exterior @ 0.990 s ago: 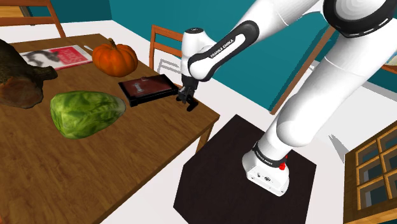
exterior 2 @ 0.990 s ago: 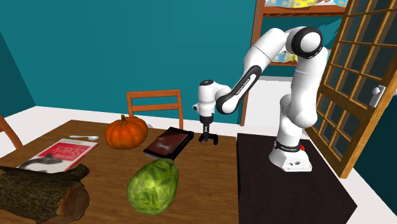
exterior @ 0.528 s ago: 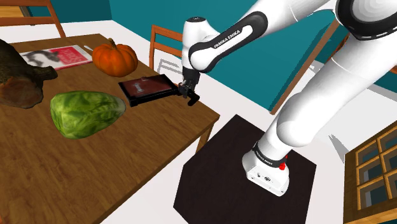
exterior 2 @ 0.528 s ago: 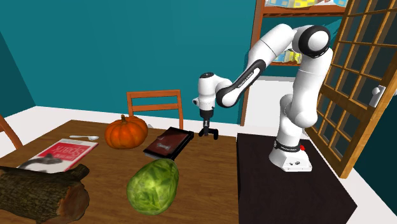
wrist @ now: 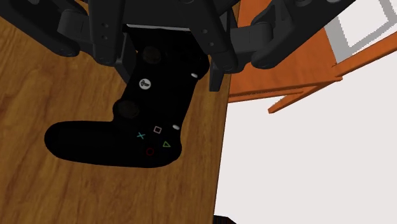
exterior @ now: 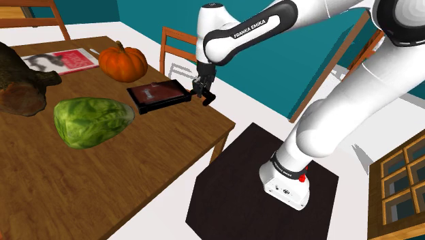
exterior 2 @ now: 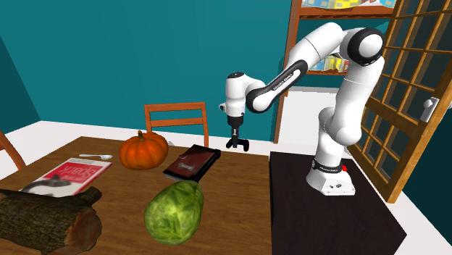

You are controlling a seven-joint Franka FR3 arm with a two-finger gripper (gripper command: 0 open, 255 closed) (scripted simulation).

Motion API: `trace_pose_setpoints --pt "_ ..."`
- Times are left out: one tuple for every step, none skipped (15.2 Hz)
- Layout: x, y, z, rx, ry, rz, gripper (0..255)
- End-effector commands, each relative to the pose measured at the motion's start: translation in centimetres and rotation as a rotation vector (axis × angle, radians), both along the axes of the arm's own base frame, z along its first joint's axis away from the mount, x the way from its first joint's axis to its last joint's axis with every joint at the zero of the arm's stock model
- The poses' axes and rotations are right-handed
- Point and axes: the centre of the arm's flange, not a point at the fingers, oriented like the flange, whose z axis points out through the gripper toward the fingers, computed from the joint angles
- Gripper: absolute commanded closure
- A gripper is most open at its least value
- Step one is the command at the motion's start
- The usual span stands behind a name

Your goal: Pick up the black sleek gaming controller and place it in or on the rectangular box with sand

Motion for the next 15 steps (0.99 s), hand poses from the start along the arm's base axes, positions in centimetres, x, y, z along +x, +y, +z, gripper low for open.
trace_pose_setpoints --pt "0.0 0.1 1.1 0.000 0.000 0.000 255" --pt "0.0 0.1 1.6 0.000 0.000 0.000 255" --pt "0.0 0.1 2.1 0.000 0.000 0.000 255" --pt "0.0 0.1 2.4 0.000 0.000 0.000 255" --pt "1.2 0.5 2.5 0.000 0.000 0.000 255" --pt "2.5 0.9 2.5 0.000 0.000 0.000 255" --pt "3.7 1.4 2.6 0.000 0.000 0.000 255" --pt "5.0 1.8 2.6 0.000 0.000 0.000 255" --pt "6.2 2.2 2.7 0.000 0.000 0.000 255" --pt "7.5 2.6 2.8 0.000 0.000 0.000 255" --pt "8.7 3.0 2.8 0.000 0.000 0.000 255" --pt "10.0 3.5 2.9 0.000 0.000 0.000 255" --pt "11.2 3.9 2.9 0.000 0.000 0.000 255" --pt "12.5 4.3 3.0 0.000 0.000 0.000 255" --pt "13.7 4.7 3.0 0.000 0.000 0.000 255"
